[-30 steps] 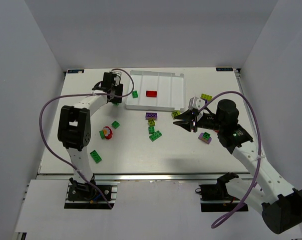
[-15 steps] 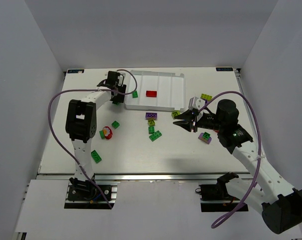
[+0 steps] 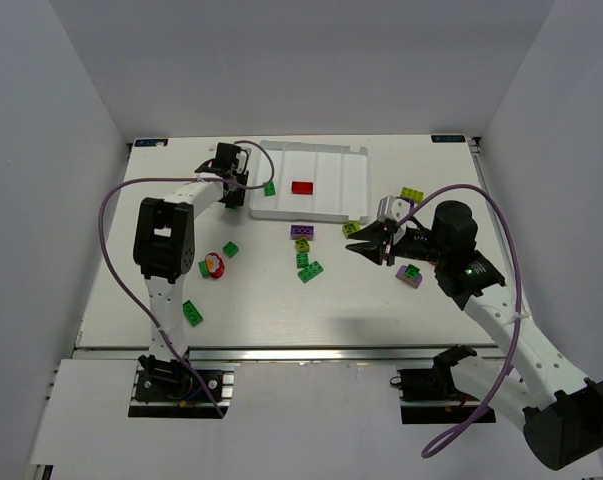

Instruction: Sort the legos into containers by color

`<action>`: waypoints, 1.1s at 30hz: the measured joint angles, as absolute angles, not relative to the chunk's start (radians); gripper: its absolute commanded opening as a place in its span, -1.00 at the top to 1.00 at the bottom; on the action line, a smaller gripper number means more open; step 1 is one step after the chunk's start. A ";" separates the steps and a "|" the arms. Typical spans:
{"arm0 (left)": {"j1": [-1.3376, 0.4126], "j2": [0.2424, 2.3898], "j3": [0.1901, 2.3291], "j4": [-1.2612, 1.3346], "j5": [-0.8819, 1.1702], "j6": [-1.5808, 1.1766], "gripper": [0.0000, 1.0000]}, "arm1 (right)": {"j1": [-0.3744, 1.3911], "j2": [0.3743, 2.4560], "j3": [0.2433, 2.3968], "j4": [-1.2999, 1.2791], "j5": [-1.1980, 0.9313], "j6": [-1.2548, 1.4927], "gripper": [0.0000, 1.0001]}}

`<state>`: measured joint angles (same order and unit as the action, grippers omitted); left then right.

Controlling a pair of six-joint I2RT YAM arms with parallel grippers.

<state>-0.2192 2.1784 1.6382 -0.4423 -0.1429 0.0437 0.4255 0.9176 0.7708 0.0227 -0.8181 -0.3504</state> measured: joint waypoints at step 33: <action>-0.362 2.082 1.675 -0.226 -0.062 -0.150 0.85 | 0.426 0.917 0.771 0.030 -0.792 -0.321 1.00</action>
